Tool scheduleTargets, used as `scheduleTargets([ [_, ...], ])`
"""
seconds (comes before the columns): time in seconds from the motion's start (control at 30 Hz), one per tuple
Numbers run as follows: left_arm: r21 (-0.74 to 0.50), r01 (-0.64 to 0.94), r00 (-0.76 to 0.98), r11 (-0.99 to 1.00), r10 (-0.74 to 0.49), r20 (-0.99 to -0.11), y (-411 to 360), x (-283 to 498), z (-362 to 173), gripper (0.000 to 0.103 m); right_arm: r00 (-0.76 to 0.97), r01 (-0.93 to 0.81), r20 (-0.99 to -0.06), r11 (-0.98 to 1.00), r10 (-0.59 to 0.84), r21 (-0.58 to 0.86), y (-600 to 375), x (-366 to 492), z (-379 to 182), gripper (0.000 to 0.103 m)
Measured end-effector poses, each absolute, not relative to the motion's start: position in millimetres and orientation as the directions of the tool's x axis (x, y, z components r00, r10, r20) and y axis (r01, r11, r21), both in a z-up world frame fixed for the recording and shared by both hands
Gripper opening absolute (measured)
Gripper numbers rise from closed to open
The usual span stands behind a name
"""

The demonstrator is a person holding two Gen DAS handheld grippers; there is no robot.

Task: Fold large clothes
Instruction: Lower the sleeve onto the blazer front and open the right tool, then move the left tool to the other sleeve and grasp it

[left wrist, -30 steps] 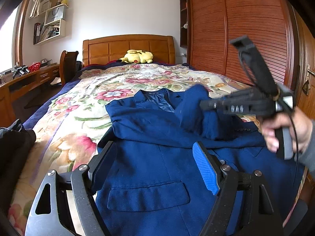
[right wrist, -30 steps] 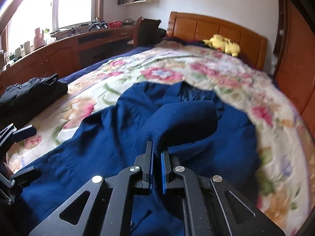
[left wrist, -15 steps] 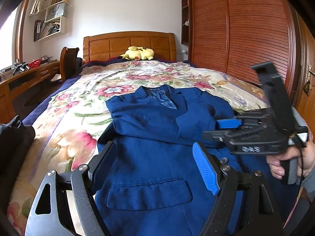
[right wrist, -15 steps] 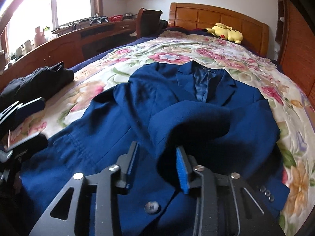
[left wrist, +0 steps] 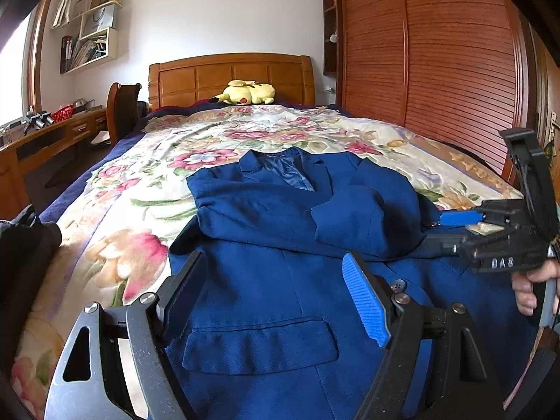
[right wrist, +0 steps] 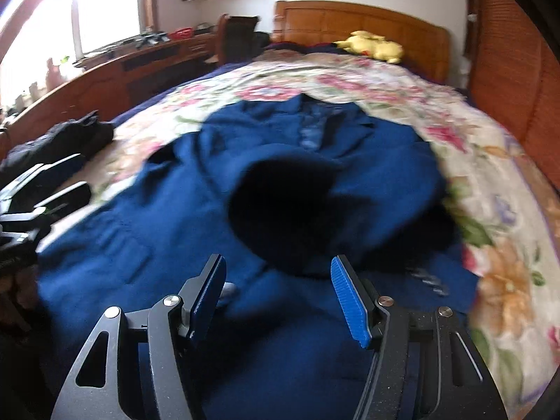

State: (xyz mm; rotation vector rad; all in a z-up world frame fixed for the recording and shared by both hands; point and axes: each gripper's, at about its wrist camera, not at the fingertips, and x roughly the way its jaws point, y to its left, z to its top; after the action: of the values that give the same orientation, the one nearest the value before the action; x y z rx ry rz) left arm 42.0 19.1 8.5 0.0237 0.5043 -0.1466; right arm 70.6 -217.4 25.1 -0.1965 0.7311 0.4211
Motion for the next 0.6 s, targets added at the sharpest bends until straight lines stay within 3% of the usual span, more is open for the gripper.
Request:
scheduleTargets([
  [0.23, -0.02, 0.157, 0.86, 0.987, -0.147, -0.488, 11, 45, 9, 0.08, 0.751, -0.297, -0.626, 0.954, 0.208, -0.04, -223, 78, 17, 0.064],
  [0.6, 0.007, 0.208, 0.831, 0.978, -0.173, -0.528, -25, 60, 4, 0.08, 0.781, -0.265, -0.587, 0.964, 0.211, -0.007, -247, 69, 9, 0.064],
])
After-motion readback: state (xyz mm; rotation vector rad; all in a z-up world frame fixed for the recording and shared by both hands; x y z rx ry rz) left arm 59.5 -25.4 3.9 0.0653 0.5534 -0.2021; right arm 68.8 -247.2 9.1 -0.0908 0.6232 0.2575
